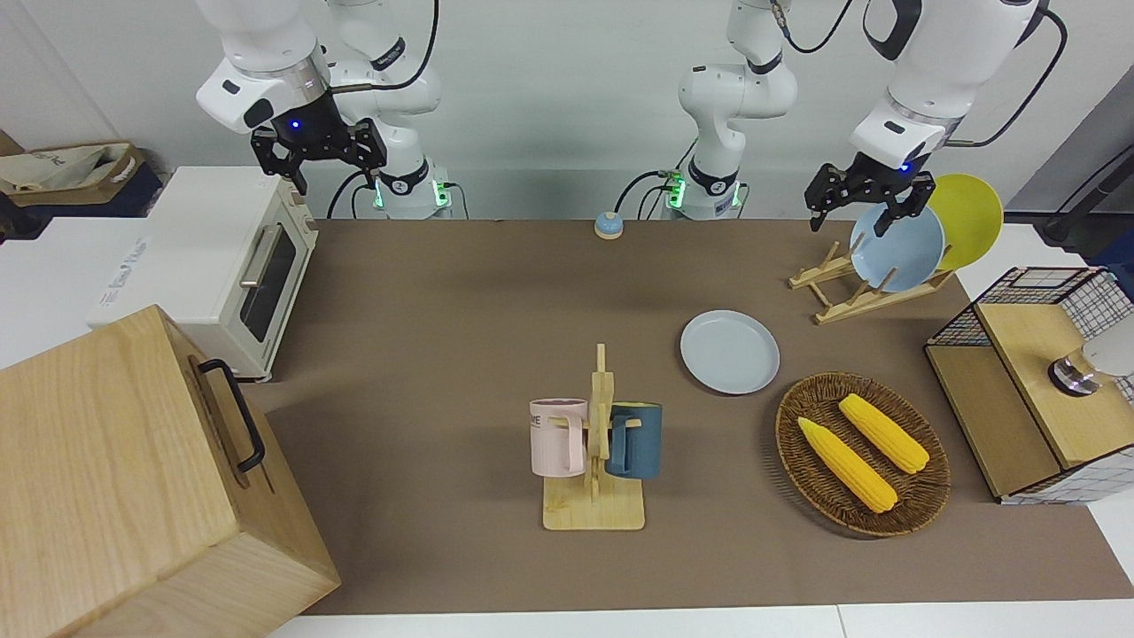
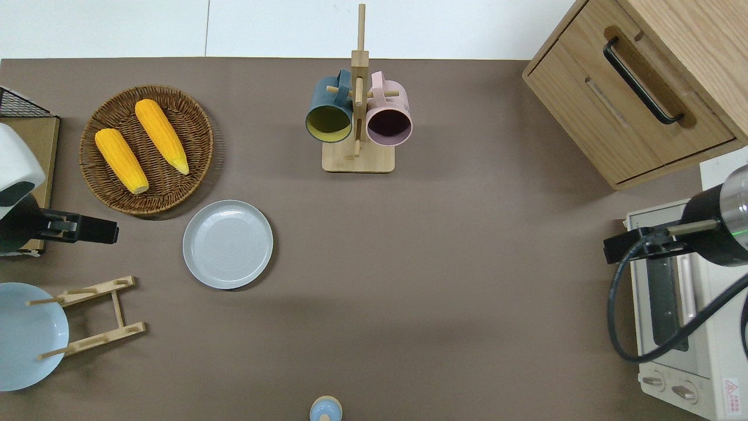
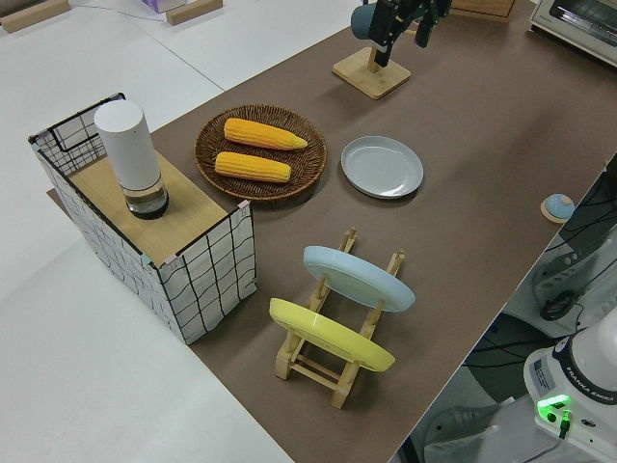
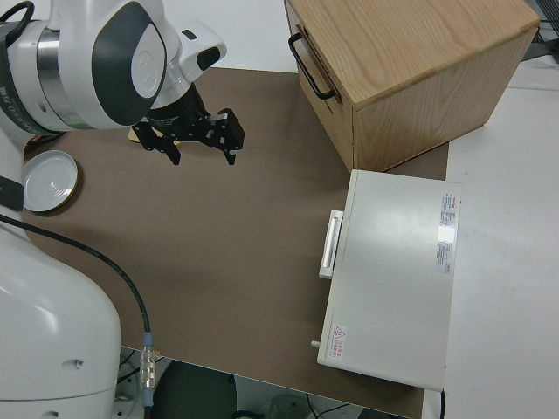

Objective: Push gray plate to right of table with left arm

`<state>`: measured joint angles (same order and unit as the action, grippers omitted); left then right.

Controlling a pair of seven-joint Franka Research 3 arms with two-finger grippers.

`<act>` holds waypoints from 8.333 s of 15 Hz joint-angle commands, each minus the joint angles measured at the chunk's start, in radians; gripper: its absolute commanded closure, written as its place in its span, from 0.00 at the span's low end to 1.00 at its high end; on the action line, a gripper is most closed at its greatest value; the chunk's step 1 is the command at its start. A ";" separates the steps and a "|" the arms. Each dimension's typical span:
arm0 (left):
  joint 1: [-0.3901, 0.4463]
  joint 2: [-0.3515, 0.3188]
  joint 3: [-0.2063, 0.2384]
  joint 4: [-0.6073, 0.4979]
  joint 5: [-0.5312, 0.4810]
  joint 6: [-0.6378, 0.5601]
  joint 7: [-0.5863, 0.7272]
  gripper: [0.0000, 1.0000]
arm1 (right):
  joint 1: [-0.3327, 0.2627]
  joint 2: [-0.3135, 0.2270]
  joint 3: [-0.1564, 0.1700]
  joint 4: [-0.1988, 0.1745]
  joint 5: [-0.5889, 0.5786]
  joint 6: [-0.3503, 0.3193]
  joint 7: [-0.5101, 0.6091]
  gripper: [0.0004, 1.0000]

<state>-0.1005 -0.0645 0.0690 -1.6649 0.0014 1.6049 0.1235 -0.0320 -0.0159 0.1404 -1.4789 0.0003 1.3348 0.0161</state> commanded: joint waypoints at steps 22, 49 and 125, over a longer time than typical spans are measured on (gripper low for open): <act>-0.010 -0.015 -0.006 -0.274 -0.034 0.252 -0.070 0.00 | -0.019 -0.002 0.016 0.009 0.004 -0.016 0.013 0.02; 0.001 0.150 0.008 -0.696 -0.044 0.937 -0.070 0.69 | -0.020 -0.002 0.016 0.009 0.004 -0.016 0.013 0.02; -0.006 0.144 -0.261 -0.106 -0.046 0.152 -0.354 0.01 | -0.020 -0.002 0.016 0.009 0.004 -0.016 0.012 0.02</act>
<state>-0.1819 0.0966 -0.1833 -1.8497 -0.0418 1.8643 -0.3358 -0.0320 -0.0159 0.1404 -1.4789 0.0003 1.3348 0.0161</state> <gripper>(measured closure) 0.009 0.013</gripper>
